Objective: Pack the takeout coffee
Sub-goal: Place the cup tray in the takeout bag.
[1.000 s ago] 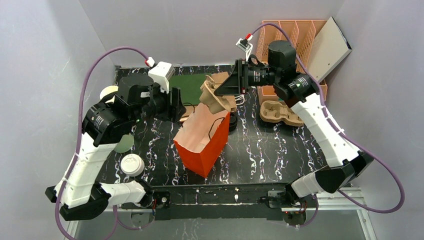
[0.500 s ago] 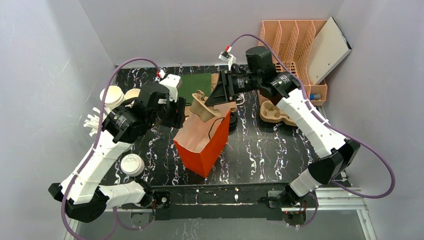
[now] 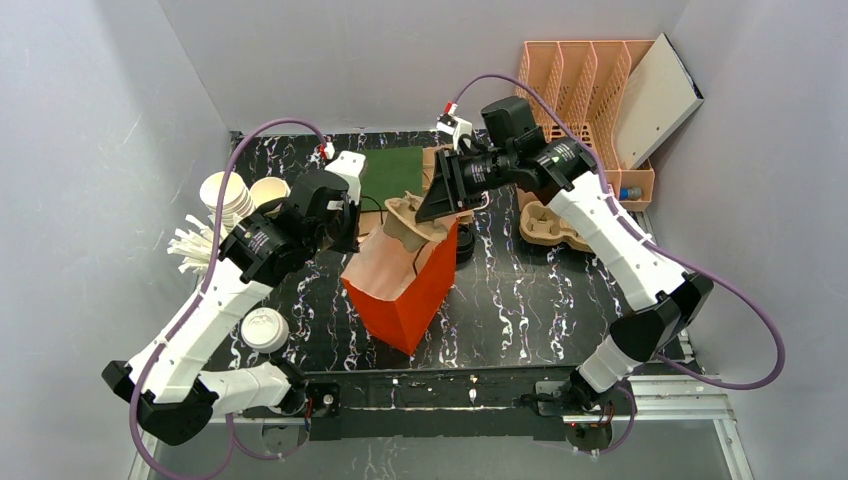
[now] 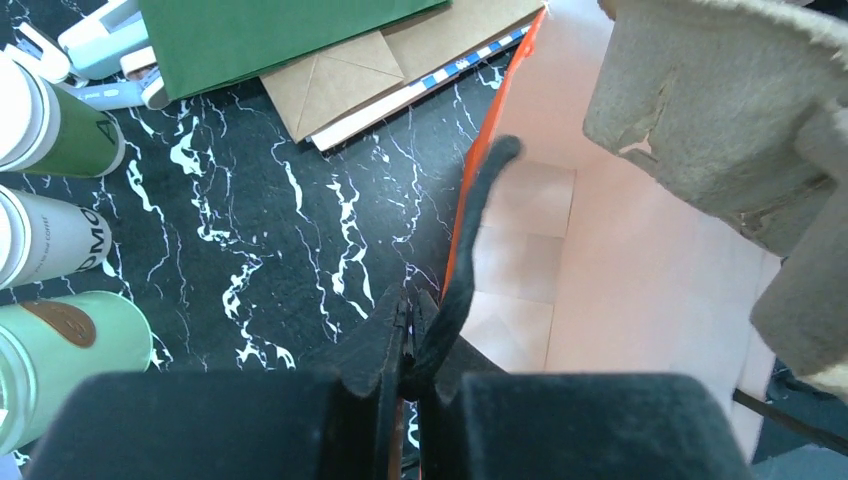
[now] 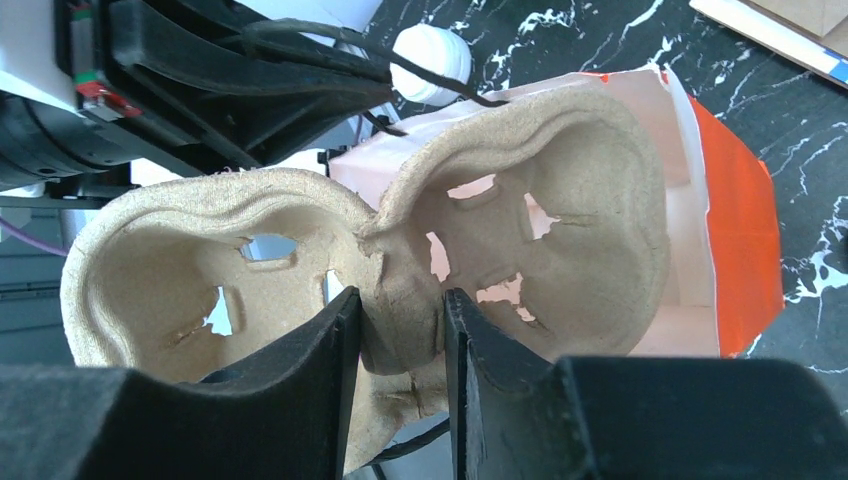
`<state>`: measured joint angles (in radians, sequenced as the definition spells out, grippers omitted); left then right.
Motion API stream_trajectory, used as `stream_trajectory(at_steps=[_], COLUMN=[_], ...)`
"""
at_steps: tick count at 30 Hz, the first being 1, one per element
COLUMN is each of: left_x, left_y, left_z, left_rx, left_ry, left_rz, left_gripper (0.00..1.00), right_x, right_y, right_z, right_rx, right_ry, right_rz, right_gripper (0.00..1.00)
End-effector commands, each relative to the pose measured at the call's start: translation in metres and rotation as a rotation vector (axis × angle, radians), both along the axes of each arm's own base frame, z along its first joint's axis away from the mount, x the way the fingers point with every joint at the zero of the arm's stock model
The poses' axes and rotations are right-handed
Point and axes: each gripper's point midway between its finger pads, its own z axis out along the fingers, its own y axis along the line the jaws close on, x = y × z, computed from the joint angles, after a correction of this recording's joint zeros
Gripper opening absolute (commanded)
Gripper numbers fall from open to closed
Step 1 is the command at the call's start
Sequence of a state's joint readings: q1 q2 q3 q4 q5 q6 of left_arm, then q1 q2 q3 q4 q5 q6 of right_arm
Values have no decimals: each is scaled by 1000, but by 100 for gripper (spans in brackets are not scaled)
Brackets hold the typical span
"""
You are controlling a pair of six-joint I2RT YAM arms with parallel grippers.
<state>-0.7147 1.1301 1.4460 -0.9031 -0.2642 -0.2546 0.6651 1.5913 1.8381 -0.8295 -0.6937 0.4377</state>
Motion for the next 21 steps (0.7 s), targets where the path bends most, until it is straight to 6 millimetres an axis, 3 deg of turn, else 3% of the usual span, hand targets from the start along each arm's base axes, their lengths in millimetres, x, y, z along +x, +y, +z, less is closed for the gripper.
stream_trajectory(at_steps=[1,9,21], left_x=[3,-1,-4], left_y=[6,-9,-18], left_z=[5,13,12], left_rx=[5,-70,-119], left_ry=[-35,-43,-25], left_rz=[25,-39,-62], left_gripper=[0,0,0], right_x=[-1,-2,1], right_y=[-1,17,26], right_z=[-2,-22,-43], right_rx=[-59,-152,-319], right_ry=[-59,-106,-184], right_rz=[2,12,-60], right_gripper=[41,41,41])
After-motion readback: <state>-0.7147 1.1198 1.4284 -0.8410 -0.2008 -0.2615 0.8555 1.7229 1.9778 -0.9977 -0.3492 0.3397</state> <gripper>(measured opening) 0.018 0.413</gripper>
